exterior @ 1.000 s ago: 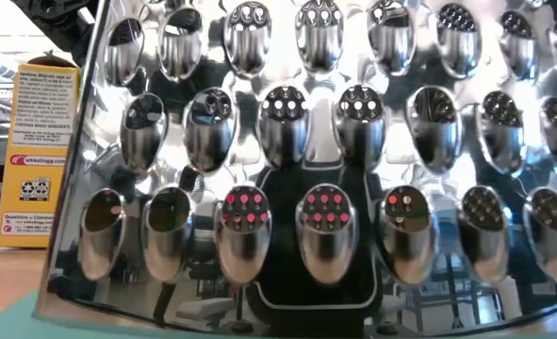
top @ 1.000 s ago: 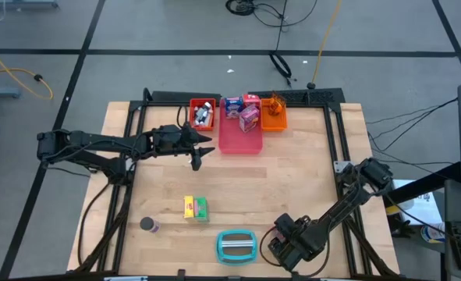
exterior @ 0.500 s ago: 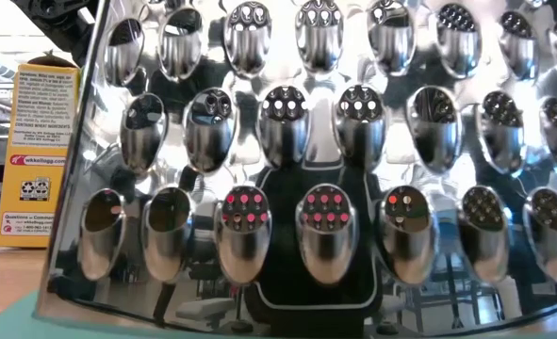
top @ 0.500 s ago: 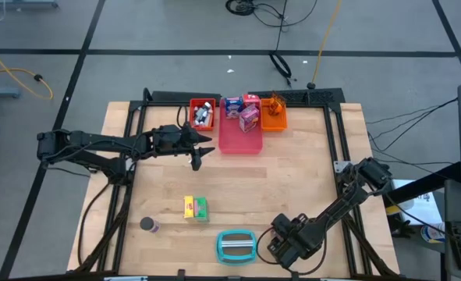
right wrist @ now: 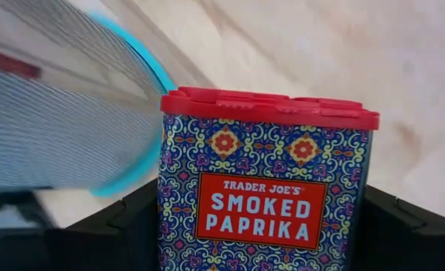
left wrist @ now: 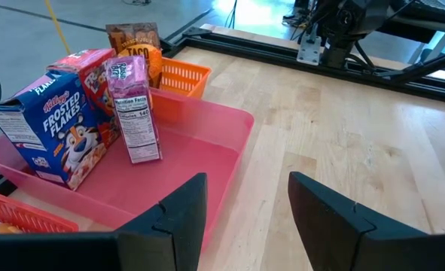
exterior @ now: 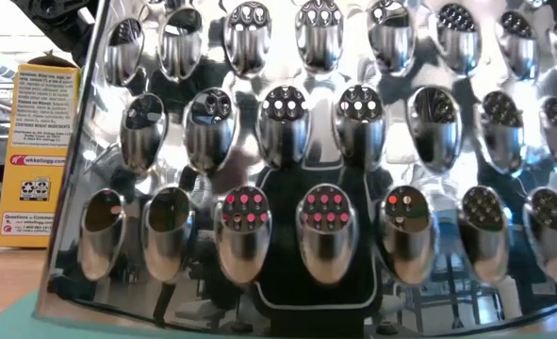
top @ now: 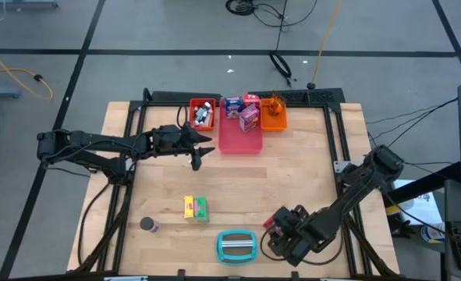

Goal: Pick & Place Kitchen Items
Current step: Put the red seasoning can into the orange bin

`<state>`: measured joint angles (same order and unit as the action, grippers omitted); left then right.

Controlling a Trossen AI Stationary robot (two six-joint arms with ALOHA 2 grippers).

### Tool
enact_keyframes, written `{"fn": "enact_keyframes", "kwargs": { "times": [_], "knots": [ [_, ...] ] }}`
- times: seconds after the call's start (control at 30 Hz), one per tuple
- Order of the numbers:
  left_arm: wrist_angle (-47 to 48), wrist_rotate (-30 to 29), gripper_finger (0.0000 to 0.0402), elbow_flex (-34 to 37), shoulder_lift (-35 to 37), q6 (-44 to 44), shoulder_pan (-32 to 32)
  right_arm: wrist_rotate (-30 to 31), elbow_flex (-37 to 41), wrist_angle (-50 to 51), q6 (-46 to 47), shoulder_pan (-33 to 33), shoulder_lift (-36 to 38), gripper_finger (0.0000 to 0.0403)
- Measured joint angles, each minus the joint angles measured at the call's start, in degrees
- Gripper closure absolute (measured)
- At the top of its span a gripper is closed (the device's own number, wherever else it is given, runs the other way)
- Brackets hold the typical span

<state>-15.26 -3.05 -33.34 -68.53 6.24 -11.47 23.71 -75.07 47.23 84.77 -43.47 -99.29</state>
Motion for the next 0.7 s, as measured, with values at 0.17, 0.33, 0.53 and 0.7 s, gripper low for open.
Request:
{"fn": "enact_keyframes", "kwargs": {
  "times": [0.17, 0.33, 0.53, 0.7],
  "knots": [
    [0.01, 0.00, 0.0215, 0.00, 0.00, 0.00, -0.01, 6.34, 0.00, -1.82, -6.92, -0.47, 5.36, 0.0120],
    [-0.01, 0.00, 0.0215, 0.00, 0.00, 0.00, 0.01, 10.64, 0.00, -5.80, -17.21, -0.19, 10.09, 0.0120],
    [-0.76, 0.00, 0.0215, 0.00, 0.00, 0.00, 0.01, 15.46, 0.00, -7.22, -27.03, 1.12, 14.09, 0.0119],
    [-3.68, -0.02, 0.0215, 0.00, 0.00, -0.90, 0.00, 19.36, 0.00, -8.57, -36.81, 4.33, 15.76, 0.0118]
  ]
}}
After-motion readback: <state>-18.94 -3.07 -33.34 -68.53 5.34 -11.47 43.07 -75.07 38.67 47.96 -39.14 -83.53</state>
